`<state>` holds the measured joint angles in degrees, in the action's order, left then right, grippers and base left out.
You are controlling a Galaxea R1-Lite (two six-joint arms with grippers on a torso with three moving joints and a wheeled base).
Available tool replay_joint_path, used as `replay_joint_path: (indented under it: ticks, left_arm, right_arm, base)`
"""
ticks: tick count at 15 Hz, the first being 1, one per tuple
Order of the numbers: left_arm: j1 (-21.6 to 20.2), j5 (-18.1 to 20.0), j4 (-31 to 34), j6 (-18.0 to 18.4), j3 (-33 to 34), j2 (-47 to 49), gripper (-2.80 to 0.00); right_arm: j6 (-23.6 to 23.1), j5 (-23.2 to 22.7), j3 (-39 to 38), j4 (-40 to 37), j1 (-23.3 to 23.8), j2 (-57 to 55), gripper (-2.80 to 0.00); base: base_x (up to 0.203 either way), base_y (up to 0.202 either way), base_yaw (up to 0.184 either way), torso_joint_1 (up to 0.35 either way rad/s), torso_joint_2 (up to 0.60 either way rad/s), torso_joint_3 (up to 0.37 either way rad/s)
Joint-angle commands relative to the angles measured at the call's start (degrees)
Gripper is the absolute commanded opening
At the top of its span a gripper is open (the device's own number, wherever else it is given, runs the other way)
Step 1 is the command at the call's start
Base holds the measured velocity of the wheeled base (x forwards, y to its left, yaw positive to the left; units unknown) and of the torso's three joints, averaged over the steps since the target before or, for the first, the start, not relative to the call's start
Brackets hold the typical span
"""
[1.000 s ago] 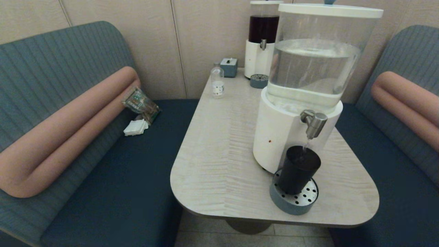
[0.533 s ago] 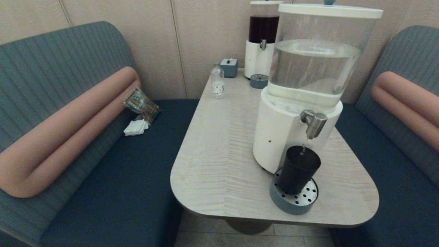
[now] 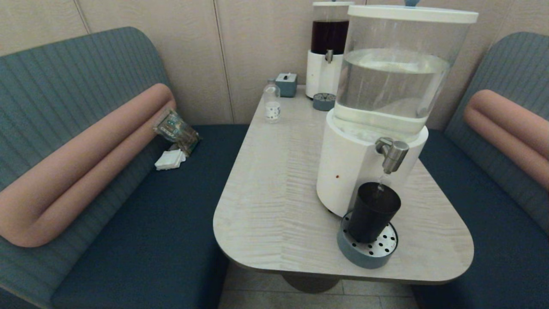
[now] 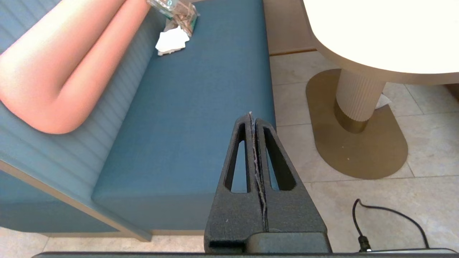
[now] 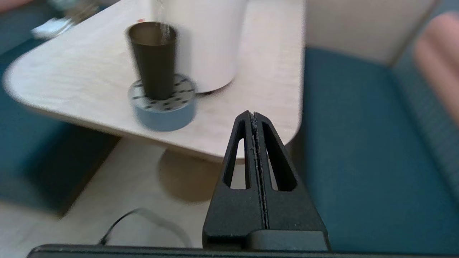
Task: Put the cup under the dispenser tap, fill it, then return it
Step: Turn off the faucet
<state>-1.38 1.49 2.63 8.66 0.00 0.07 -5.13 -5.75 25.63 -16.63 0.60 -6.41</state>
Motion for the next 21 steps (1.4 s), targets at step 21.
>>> replay_joint_path:
  ticks: [21]
  left_arm:
    - [0.1,1.5,0.4,3.9,-0.6,0.0,-2.80]
  right_arm:
    - [1.8,5.0,-26.4,18.5,-0.6,6.4,-2.80]
  base:
    - [0.000,0.000,0.000,0.000,0.00,0.000]
